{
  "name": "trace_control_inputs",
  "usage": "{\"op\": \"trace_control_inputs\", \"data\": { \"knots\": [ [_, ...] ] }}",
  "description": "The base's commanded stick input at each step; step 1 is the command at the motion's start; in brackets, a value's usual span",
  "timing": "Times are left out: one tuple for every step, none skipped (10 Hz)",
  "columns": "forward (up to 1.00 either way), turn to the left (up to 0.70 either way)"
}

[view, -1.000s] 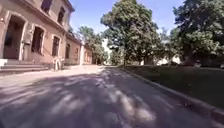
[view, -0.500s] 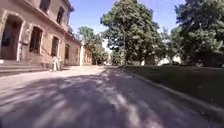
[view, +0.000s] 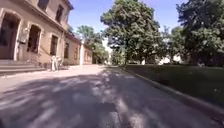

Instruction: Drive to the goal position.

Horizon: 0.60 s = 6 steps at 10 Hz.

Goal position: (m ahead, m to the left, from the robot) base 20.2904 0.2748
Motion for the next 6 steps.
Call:
{"op": "trace_control_inputs", "data": {
  "knots": [
    [0.70, 0.00],
    [0.70, 0.00],
    [0.70, 0.00],
    [0.70, 0.00],
    [0.70, 0.00],
    [0.70, 0.00]
  ]
}}
